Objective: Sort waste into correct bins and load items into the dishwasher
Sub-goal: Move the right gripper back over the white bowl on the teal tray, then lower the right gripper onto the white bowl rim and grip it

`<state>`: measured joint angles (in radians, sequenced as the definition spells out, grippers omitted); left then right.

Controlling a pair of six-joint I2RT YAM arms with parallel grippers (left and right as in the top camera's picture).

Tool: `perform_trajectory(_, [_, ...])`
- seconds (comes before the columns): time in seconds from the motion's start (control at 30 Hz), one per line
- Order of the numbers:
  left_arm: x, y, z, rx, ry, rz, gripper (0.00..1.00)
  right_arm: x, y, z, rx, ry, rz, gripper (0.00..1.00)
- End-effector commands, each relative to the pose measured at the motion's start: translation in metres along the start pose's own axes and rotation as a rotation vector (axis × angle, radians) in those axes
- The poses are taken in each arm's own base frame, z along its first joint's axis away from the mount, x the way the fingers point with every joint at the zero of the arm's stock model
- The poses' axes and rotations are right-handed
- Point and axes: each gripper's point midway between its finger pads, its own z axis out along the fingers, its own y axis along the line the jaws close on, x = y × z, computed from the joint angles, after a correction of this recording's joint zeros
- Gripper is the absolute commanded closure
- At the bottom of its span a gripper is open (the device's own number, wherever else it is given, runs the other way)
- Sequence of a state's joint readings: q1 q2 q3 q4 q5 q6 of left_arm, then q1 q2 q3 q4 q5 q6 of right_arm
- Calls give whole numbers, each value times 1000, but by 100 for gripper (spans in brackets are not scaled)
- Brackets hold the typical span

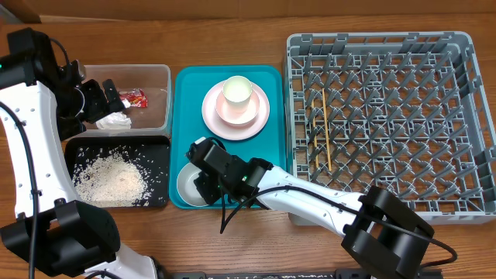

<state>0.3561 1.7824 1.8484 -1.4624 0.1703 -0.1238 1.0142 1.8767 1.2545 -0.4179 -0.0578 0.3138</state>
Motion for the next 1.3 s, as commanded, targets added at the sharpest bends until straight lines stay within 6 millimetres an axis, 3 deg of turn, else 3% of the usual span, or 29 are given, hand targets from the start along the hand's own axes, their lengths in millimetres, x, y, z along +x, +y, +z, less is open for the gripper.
perform_trajectory(0.0, [-4, 1, -6, -3, -25, -3, 0, -6, -6, -1, 41, -29, 0, 96])
perform_trajectory(0.53, [-4, 1, -6, -3, -24, -3, 0, 1, -25, -1, 145, -17, 49, 96])
perform_trajectory(0.83, [-4, 1, -6, -3, -24, -3, 0, 17, -38, 17, 184, 42, 57, 96])
perform_trajectory(1.1, [-4, 1, -6, -3, -25, -3, 0, 16, -69, 4, 341, 15, 139, 96])
perform_trajectory(1.27, [-4, 1, -6, -3, -25, -3, 0, 3, -89, -24, 479, -71, 199, 96])
